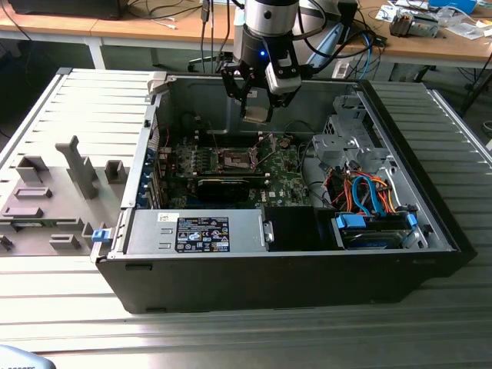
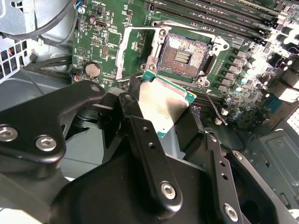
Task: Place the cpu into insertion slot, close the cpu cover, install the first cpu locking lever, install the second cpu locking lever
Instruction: 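Place the cpu into insertion slot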
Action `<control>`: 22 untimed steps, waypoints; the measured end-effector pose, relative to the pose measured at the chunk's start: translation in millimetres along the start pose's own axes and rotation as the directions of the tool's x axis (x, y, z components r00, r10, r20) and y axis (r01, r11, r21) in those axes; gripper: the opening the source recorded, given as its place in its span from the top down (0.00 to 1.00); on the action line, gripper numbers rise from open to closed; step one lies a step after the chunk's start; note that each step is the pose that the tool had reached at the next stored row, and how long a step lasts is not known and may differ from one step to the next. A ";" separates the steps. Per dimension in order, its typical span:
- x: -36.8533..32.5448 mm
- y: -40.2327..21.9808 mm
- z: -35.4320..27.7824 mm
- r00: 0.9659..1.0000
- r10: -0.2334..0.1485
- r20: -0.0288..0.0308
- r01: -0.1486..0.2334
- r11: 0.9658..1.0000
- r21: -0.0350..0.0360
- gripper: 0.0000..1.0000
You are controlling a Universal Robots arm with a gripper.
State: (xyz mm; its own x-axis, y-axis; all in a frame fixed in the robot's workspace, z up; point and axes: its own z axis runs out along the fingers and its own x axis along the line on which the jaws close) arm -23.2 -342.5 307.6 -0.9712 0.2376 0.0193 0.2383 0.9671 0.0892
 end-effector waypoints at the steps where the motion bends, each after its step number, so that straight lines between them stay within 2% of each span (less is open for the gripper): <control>1: 0.0 0.0 0.0 1.000 0.001 0.000 -0.001 1.000 0.000 0.45; 22: 0.0 0.0 0.3 1.000 0.020 0.002 -0.020 1.000 0.000 0.45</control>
State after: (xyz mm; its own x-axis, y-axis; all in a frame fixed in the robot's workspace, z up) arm -23.2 -342.5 307.3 -0.9663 0.2568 0.0193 0.2575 0.9622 0.0891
